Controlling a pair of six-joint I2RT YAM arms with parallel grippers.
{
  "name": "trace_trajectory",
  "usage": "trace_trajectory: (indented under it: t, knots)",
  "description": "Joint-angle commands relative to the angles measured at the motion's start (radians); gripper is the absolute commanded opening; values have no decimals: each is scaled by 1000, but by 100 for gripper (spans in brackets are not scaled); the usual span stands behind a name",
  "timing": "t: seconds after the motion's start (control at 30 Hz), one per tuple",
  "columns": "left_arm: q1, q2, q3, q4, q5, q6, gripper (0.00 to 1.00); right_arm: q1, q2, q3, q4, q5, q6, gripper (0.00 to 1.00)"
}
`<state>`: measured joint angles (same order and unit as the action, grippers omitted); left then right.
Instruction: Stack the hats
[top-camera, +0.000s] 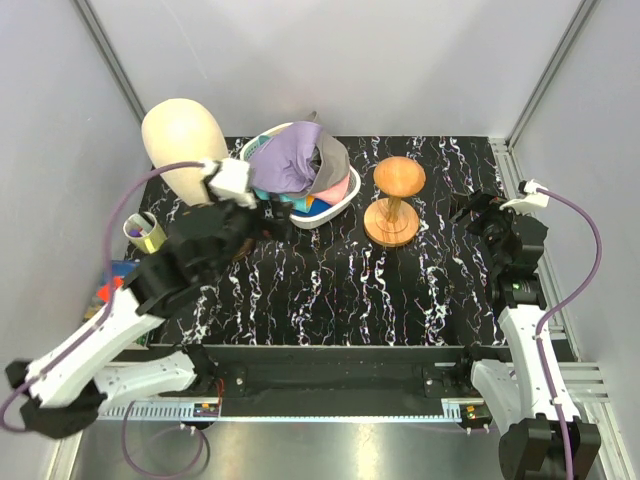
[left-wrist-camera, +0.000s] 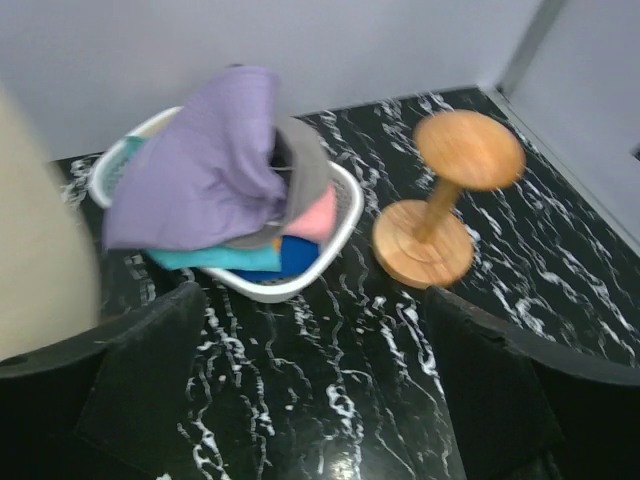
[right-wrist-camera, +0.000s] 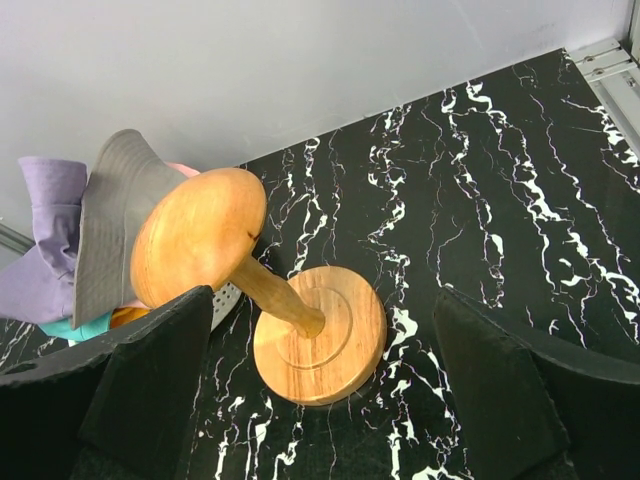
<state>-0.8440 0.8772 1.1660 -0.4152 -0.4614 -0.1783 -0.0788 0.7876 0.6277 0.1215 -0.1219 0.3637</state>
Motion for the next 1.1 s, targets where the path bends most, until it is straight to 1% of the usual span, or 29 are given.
trace_trajectory:
  t: [0.0,0.03,0.07,0.1,0.13,0.2,0.23,0.27,0.3,0.33,0.4,0.47,0.5,0.63,0.67,0.8,0.93,1.03,1.07]
  knots:
    - [-93,192,183,38,-73,33,98,-1,-5,7,13,-5,11,100]
    - [-93,283,211,38,-31,36,99,-1,-5,4,13,-8,14,100]
    - [-92,328,237,38,-26,45,99,-1,-5,1,12,-10,17,100]
    - [-90,373,300,39,-36,68,99,-1,-8,0,10,-13,18,100]
    - [-86,457,329,38,-45,79,99,-1,-5,-5,9,-13,23,100]
    - [-24,534,397,36,16,76,99,-1,-11,-9,9,-21,34,100]
    - [9,604,461,35,103,60,99,-1,-13,-11,12,-33,40,100]
    - [75,640,495,35,127,47,99,-1,-14,-10,15,-39,44,100]
    - [136,749,602,32,115,45,99,-1,-14,-11,15,-48,49,100]
    - [154,822,638,24,104,66,99,-1,-17,-16,15,-50,52,100]
    - [206,890,746,13,109,74,99,-1,-19,-19,17,-53,58,100]
    - [243,974,802,12,103,66,99,-1,-18,-23,26,-61,64,100]
    - [282,1000,845,12,107,56,99,-1,-14,-23,26,-62,67,100]
    - [345,1115,908,12,158,46,99,-1,-1,-28,38,-71,80,100]
    - [359,1128,914,15,193,45,99,-1,2,-28,46,-79,81,100]
    - [382,1172,905,49,253,31,98,-1,33,-34,70,-97,95,100]
    - [387,1184,871,87,305,20,96,-1,55,-40,87,-113,112,100]
    - [387,1162,810,145,339,11,93,-1,65,-40,96,-119,116,99]
    - [387,1157,781,159,339,8,90,1,68,-42,98,-119,116,100]
